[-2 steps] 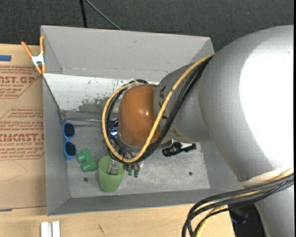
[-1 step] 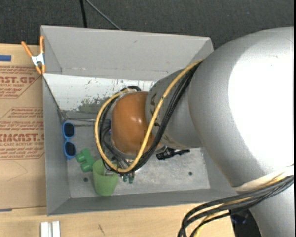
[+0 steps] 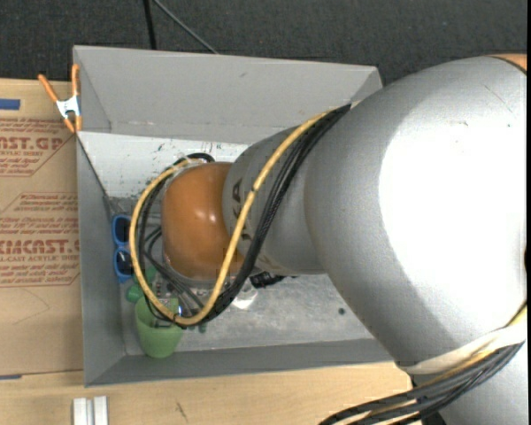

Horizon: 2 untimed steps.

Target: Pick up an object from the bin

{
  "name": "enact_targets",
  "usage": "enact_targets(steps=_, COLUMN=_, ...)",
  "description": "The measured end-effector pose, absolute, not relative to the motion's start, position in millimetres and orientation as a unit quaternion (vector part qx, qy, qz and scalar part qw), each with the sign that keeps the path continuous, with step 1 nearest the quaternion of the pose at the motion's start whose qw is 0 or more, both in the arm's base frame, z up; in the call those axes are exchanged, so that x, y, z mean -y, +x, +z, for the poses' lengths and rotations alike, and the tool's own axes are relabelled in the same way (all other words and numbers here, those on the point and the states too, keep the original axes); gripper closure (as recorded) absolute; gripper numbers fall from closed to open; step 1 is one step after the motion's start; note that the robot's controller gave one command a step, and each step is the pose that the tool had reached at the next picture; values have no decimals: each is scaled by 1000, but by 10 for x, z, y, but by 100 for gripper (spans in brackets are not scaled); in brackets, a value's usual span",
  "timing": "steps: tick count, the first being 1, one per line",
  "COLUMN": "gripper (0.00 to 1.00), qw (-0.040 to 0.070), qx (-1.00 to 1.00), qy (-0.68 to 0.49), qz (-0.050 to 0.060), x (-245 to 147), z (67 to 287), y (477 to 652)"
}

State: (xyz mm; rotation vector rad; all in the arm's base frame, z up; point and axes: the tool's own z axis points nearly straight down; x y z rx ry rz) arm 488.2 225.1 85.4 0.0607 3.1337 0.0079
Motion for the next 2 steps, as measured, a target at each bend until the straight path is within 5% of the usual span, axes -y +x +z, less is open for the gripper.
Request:
enact_targets(steps=1, gripper=100, qw=4, qx=-1000, qy=2, qz=3, x=-2445, z=1984, y=4908)
enact_targets(steps=2, gripper=100, qw=3, qx=-982, qy=-188, qz=1, x=-2446, z=2879, y=4823)
